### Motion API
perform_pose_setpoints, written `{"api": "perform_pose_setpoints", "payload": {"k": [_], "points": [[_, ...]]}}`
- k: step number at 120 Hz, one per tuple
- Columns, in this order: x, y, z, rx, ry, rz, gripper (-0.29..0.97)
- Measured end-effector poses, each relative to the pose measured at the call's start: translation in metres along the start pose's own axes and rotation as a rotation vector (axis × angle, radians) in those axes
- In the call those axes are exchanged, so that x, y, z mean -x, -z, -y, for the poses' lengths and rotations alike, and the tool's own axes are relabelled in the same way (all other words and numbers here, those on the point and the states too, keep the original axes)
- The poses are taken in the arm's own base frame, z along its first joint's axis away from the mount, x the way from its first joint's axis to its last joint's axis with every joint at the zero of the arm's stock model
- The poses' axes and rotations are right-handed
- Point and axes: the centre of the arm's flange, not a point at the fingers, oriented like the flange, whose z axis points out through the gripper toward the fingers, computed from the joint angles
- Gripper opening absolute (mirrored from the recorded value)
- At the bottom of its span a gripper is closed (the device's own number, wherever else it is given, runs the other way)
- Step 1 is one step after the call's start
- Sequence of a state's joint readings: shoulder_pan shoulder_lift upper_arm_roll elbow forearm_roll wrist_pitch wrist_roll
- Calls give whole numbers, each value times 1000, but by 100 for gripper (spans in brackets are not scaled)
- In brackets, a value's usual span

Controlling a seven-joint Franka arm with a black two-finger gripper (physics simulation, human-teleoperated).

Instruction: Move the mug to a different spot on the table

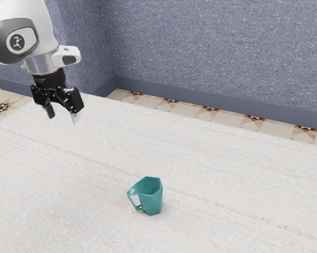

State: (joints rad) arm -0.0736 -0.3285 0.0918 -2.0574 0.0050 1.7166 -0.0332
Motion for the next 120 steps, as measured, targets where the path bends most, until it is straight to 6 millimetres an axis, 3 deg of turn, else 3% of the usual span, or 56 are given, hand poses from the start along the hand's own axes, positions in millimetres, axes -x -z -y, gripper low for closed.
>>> {"api": "perform_pose_setpoints", "payload": {"k": [9, 20, 38, 60, 79, 102, 120], "points": [[20, -29, 7, 14, 10, 20, 66], [41, -52, 0, 21, -12, 27, 66], [54, -86, -9, 25, -83, 32, 66], [58, -124, -41, 44, -337, -29, 66], [47, -150, -58, 62, -508, -59, 66], [33, -184, -76, 100, -618, -53, 66], [28, -199, -87, 120, -671, -60, 66]]}}
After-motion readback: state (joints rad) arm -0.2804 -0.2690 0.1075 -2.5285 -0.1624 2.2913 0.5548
